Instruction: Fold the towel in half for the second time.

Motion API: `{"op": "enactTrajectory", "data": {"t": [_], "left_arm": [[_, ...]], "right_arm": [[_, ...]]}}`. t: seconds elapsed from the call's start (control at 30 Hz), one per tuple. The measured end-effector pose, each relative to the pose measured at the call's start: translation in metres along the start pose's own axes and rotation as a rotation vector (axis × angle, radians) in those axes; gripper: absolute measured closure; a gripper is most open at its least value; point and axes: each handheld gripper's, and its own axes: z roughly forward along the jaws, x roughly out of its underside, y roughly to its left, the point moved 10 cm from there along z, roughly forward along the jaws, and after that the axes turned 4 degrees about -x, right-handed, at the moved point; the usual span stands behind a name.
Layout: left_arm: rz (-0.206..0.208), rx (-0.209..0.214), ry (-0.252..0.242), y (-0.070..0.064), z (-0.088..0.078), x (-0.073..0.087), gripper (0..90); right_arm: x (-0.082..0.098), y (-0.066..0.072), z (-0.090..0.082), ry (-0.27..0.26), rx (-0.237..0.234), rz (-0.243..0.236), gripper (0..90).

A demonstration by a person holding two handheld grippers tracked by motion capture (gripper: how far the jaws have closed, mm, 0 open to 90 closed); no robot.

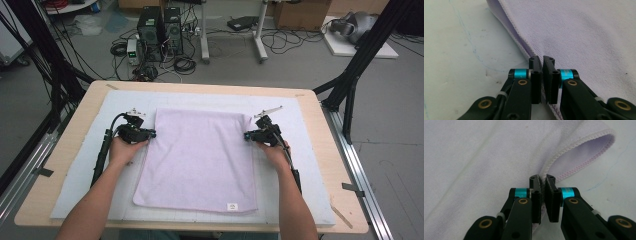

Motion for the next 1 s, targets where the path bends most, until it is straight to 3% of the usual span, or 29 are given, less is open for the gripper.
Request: {"op": "enactTrajectory", "data": {"t": [0.17,0.37,0.47,0.6,0.67,0.83,0.9,1.0], "left_arm": [[0.009,0.001,-0.032,0.001,-0.011,-0.005,86.5],[0.009,0.058,-0.113,-0.009,-0.041,-0.017,86.6],[0.019,0.090,-0.141,-0.016,-0.057,-0.015,86.6],[0.049,0.107,-0.134,-0.025,-0.071,0.000,86.6],[0.076,0.114,-0.098,-0.030,-0.073,0.013,86.5],[0.100,0.145,-0.056,-0.042,-0.076,0.043,86.1],[0.100,0.166,-0.036,-0.046,-0.077,0.050,84.3],[0.114,0.153,-0.039,-0.043,-0.083,0.046,66.0]], "right_arm": [[-0.007,0.002,-0.010,-0.034,-0.010,-0.017,85.2],[-0.022,0.016,-0.037,-0.083,-0.046,-0.058,85.2],[-0.022,0.029,-0.050,-0.094,-0.095,-0.070,85.2],[-0.004,0.046,-0.058,-0.063,-0.137,-0.084,85.1],[0.009,0.053,-0.061,-0.056,-0.159,-0.082,85.1],[0.044,0.059,-0.059,-0.008,-0.192,-0.051,84.0],[0.051,0.062,-0.058,0.001,-0.208,-0.045,75.9],[0.050,0.058,-0.063,0.001,-0.180,-0.039,54.2]]}}
